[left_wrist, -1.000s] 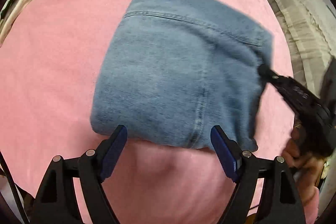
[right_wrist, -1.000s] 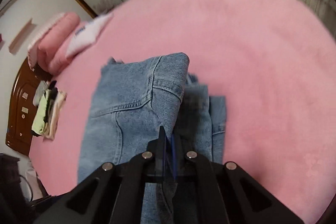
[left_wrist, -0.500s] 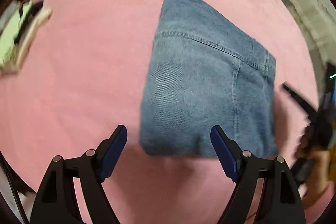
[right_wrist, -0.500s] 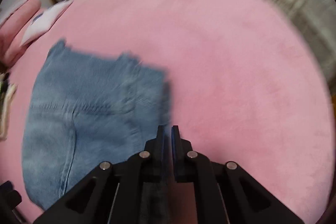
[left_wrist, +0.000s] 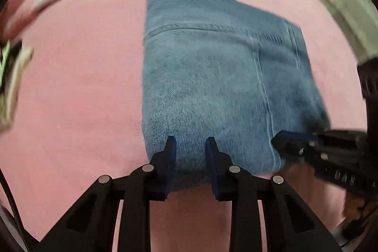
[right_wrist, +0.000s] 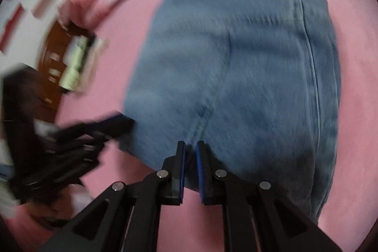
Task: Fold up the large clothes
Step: 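Smooth the folded denim bundle flat with both grippers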
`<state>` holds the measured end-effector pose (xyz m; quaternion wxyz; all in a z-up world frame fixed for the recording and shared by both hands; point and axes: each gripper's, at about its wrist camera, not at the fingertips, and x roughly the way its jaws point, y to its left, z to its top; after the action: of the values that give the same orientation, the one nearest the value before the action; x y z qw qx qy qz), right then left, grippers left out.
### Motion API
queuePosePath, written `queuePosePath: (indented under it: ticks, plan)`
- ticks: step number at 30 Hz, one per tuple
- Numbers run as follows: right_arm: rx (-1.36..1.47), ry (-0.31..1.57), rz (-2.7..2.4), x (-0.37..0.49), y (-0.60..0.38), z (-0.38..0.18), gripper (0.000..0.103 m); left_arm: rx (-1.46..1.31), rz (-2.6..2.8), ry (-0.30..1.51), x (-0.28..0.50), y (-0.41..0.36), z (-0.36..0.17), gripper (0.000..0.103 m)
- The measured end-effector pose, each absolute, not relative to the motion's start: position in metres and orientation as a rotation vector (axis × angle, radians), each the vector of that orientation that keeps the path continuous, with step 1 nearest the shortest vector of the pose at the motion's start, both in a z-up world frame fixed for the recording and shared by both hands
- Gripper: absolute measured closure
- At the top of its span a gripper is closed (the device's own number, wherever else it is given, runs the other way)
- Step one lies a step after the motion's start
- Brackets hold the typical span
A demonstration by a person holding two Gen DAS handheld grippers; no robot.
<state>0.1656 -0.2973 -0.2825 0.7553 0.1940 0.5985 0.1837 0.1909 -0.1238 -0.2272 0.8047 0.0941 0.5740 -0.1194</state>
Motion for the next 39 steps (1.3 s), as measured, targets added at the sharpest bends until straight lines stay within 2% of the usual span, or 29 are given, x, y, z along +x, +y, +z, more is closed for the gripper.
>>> queuePosePath:
  ticks: [1,7,9,12,14,17,20,23,27,39]
  plan:
    - [0.442,1.309,0.366,0.162,-0.305,-0.286,0.102,0.232,-0.253,1.225,0.187,-0.127,-0.23,0.078]
    - [0.454,1.296,0.191,0.142,-0.354,-0.282,0.103,0.249,-0.289,1.219,0.182,-0.125,-0.227,0.08]
    - [0.335,1.282,0.142,0.141,-0.344,-0.272,0.103,0.246,-0.257,1.229,0.184,-0.124,-0.225,0.081]
    - [0.078,1.161,0.056,0.136,-0.314,-0.244,0.103,0.204,-0.244,1.237,0.187,-0.116,-0.214,0.082]
    - [0.124,1.094,0.168,0.135,-0.313,-0.236,0.102,0.121,-0.243,1.25,0.192,-0.104,-0.209,0.082]
    - [0.275,1.113,0.358,0.15,-0.298,-0.246,0.102,0.007,-0.232,1.269,0.207,-0.091,-0.212,0.082]
    - [0.325,1.147,0.381,0.176,-0.281,-0.269,0.102,0.0,-0.194,1.248,0.229,-0.09,-0.217,0.082]
    - [0.391,1.092,0.381,0.202,-0.278,-0.274,0.102,-0.019,-0.181,1.22,0.26,-0.091,-0.224,0.082]
    - [0.419,1.073,0.308,0.241,-0.267,-0.28,0.102,-0.088,-0.19,1.184,0.293,-0.093,-0.23,0.079]
    - [0.401,1.013,0.208,0.32,-0.295,-0.284,0.103,-0.039,-0.192,1.113,0.377,-0.121,-0.241,0.079]
